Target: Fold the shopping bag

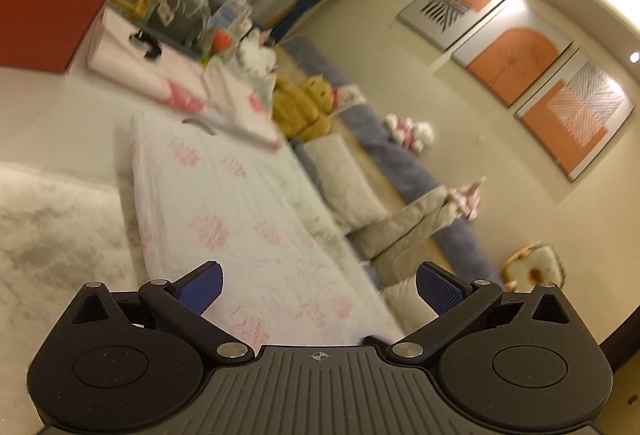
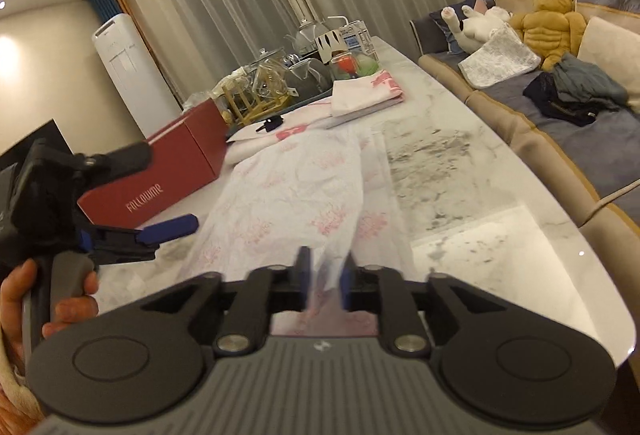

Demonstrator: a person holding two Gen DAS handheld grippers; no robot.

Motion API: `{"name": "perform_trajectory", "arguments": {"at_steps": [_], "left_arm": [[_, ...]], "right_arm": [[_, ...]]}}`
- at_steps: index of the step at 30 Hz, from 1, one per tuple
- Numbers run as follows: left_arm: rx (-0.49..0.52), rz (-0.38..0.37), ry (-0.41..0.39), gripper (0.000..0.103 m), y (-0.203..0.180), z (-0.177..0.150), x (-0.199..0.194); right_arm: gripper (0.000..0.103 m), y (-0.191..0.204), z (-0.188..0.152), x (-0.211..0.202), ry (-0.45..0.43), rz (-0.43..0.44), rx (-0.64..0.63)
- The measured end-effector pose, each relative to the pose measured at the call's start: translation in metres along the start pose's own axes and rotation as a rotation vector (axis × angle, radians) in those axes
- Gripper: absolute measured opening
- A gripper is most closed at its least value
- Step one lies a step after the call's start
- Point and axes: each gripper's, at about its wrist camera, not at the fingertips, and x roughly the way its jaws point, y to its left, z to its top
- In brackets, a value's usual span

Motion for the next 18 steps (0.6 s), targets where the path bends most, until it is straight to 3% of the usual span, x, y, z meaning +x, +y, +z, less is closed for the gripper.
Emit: {"name": "perform_trajectory", "arguments": {"at_steps": [2, 6, 9, 11, 14, 18], "left_arm": [[0.013, 0.031, 0.031, 0.103, -0.001, -0.004, 0.006], [0.071, 0.06, 0.043, 0.103, -0.01, -0.011, 0.006], [0.098, 0.067, 0.049, 0.103, -0.014, -0.013, 0.002], [0.111, 0.066, 0.055, 0.103, -0.015, -0.014, -0.005], [0.115, 0.06, 0.057, 0.103, -0.013, -0.016, -0.016], [0.1, 0.061, 0.039, 0.103, -0.007, -0.017, -0.03]], "right_arm": [[0.051, 0.002, -0.001, -0.01, -0.07, -0.039, -0.048], [0.048, 0.014, 0.006, -0.022, -0.153, -0.095, -0.188], [0.034, 0.026, 0.01, -0.003, -0.09, -0.069, -0.283], [0.031, 0.035, 0.007, 0.015, -0.016, -0.044, -0.332], [0.03, 0.047, -0.003, 0.038, 0.078, -0.014, -0.378], [0.03, 0.055, -0.01, 0.041, 0.071, -0.011, -0.396]]}}
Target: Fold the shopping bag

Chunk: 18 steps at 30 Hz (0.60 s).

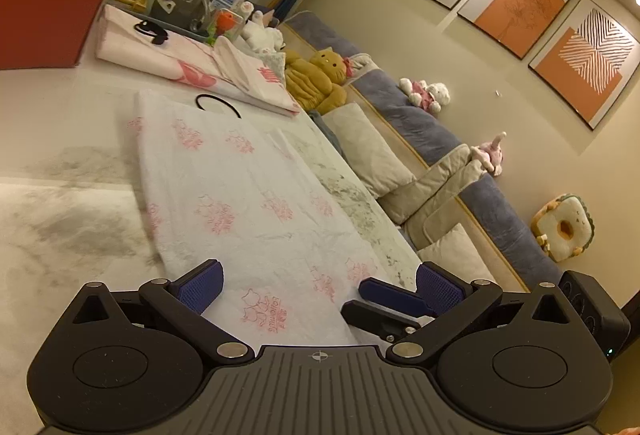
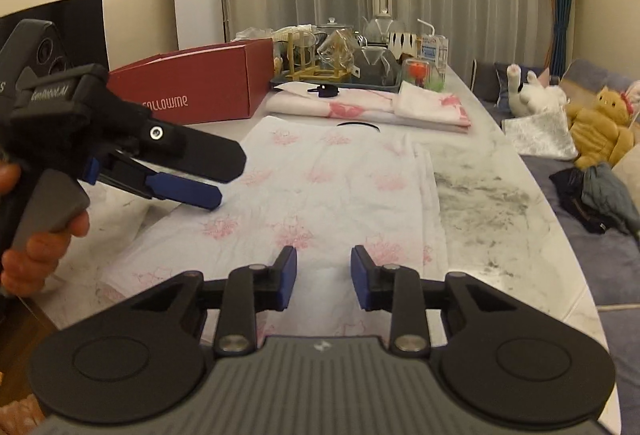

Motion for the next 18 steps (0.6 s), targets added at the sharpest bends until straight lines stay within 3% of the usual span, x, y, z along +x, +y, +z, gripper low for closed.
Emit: {"name": "perform_trajectory", "arguments": {"at_steps": [3, 11, 15, 18], "left_arm": [[-0.007, -0.01, -0.014, 0.103, 0.002, -0.002, -0.007], [-0.042, -0.018, -0.029, 0.103, 0.008, -0.011, -0.017], [-0.095, -0.027, -0.055, 0.103, 0.015, -0.02, -0.033], [-0.178, -0.04, -0.123, 0.103, 0.024, -0.027, -0.053]], "right_arm": [[0.03, 0.001, 0.001, -0.005, -0.01, 0.035, 0.023], [0.03, 0.004, -0.004, -0.005, 0.02, 0.023, 0.018], [0.03, 0.007, -0.008, -0.011, 0.018, 0.023, 0.016], [0.03, 0.009, -0.006, -0.023, -0.018, 0.035, 0.027]]}}
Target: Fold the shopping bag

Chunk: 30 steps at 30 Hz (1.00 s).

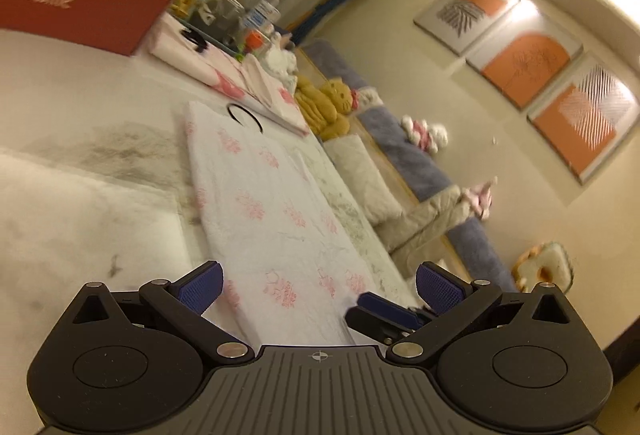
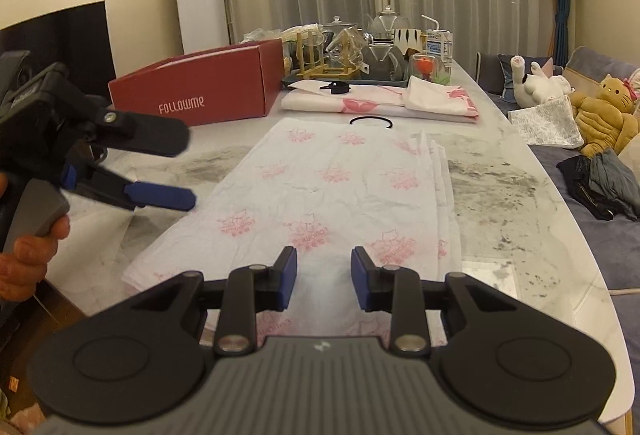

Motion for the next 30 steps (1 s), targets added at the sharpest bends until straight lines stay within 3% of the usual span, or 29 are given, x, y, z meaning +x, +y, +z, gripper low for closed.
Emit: {"name": "perform_trajectory", "arguments": {"at_steps": [4, 6, 11, 16, 18, 19, 20, 24, 27, 30], "left_arm": [[-0.099, -0.001, -0.112, 0.103, 0.011, -0.001, -0.03], [-0.122, 0.0, -0.132, 0.103, 0.013, -0.004, -0.039], [-0.154, -0.025, -0.121, 0.103, 0.015, -0.014, -0.044], [-0.17, -0.023, -0.109, 0.103, 0.028, -0.009, -0.036], [-0.181, -0.036, -0.106, 0.103, 0.032, -0.004, -0.03], [-0.187, -0.051, -0.104, 0.103, 0.033, -0.002, -0.026], [-0.195, -0.067, -0.101, 0.103, 0.034, -0.001, -0.022], [-0.234, -0.106, -0.076, 0.103, 0.037, 0.002, 0.0], [-0.263, -0.117, -0.056, 0.103, 0.036, 0.005, 0.013], [-0.264, -0.113, -0.033, 0.103, 0.032, 0.006, 0.025]], "right_arm": [[0.032, 0.034, 0.006, -0.024, -0.099, 0.046, -0.141], [0.037, 0.058, 0.004, -0.03, -0.127, 0.067, -0.242], [0.035, 0.103, -0.01, -0.016, -0.084, 0.119, -0.391], [0.035, 0.112, -0.02, 0.01, -0.032, 0.068, -0.466], [0.031, 0.103, -0.016, 0.016, -0.022, 0.076, -0.422], [0.022, 0.096, -0.011, 0.02, 0.004, 0.102, -0.373], [0.001, 0.088, -0.007, 0.022, 0.021, 0.123, -0.329], [0.0, 0.066, -0.005, 0.018, 0.032, 0.17, -0.222], [0.0, 0.054, -0.002, 0.001, -0.008, 0.274, -0.143], [0.0, 0.053, 0.001, -0.016, -0.063, 0.345, -0.144]]}}
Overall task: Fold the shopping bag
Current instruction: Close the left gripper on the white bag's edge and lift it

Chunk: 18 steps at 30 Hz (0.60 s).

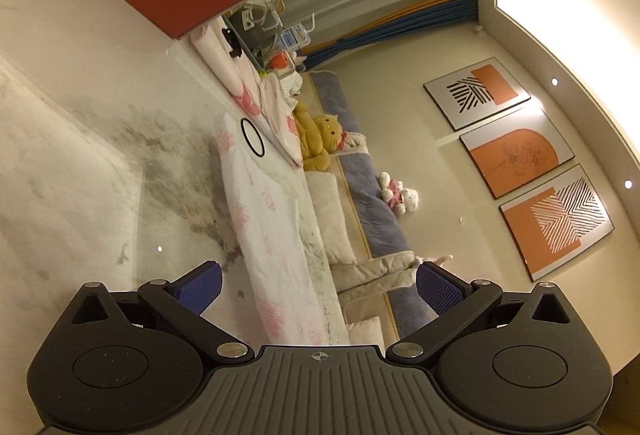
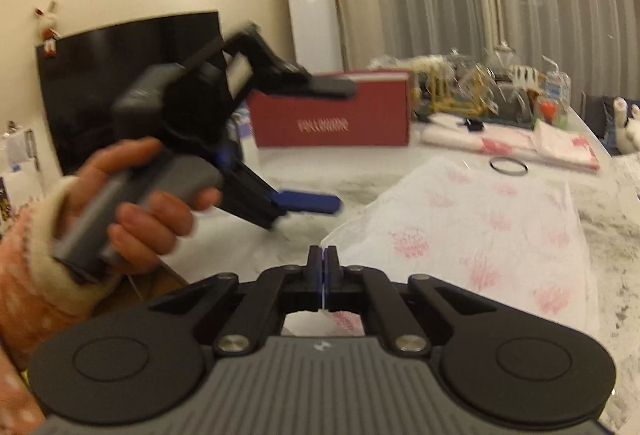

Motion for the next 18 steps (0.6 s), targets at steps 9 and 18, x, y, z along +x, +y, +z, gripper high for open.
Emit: {"name": "perform_trajectory", "arguments": {"at_steps": [9, 18], "left_arm": [[0.054, 0.059, 0.014, 0.006, 0.0, -0.01, 0.024], [-0.071, 0.015, -0.023, 0.007, 0.01, -0.015, 0.016]], "right_arm": [[0.016, 0.004, -0.016, -0.024, -0.05, 0.089, 0.008], [0.085, 0.048, -0.037, -0.025, -0.087, -0.235, -0.407]]}}
